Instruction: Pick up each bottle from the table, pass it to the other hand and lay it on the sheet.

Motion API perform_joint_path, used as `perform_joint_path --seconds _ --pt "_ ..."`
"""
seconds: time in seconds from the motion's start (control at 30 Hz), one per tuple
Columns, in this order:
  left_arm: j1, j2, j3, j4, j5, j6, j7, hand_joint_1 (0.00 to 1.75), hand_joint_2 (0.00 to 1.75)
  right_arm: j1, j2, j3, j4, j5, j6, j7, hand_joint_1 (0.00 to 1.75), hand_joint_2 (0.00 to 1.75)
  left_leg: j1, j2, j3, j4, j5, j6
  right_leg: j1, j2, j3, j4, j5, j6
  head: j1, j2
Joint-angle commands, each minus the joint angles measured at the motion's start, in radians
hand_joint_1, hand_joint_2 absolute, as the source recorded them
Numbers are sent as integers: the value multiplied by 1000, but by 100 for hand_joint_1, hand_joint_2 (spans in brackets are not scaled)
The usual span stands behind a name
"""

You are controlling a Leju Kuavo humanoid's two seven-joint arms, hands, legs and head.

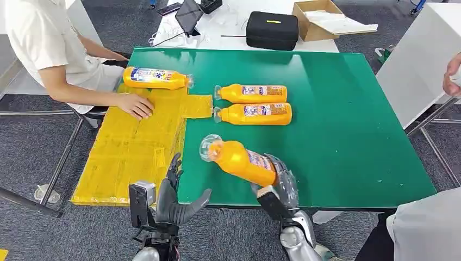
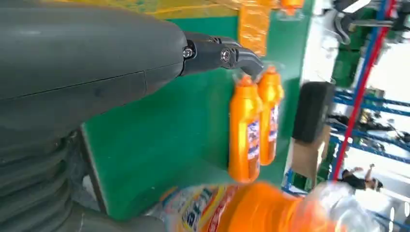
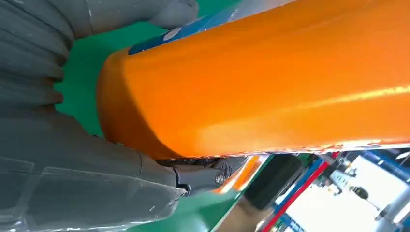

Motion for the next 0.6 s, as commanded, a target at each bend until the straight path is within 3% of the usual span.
perform_joint_path --seconds 0.03,0.4,0.6 --pt "-89 -17 -6 59 42 -57 6 0 175 -130 61 141 140 -33 11 6 175 175 0 1 1 0 0 0 1 1 1 0 0 -1 0 0" --pt "-125 -47 18 31 269 -160 102 0 175 -183 109 220 217 -65 -3 -12 175 175 0 1 3 1 -1 0 1 1 2 1 -1 -2 0 0" --pt "-136 -48 14 13 281 -144 58 0 175 -188 115 252 232 -75 9 -23 175 175 0 0 1 0 0 0 0 0 1 0 0 -1 0 0"
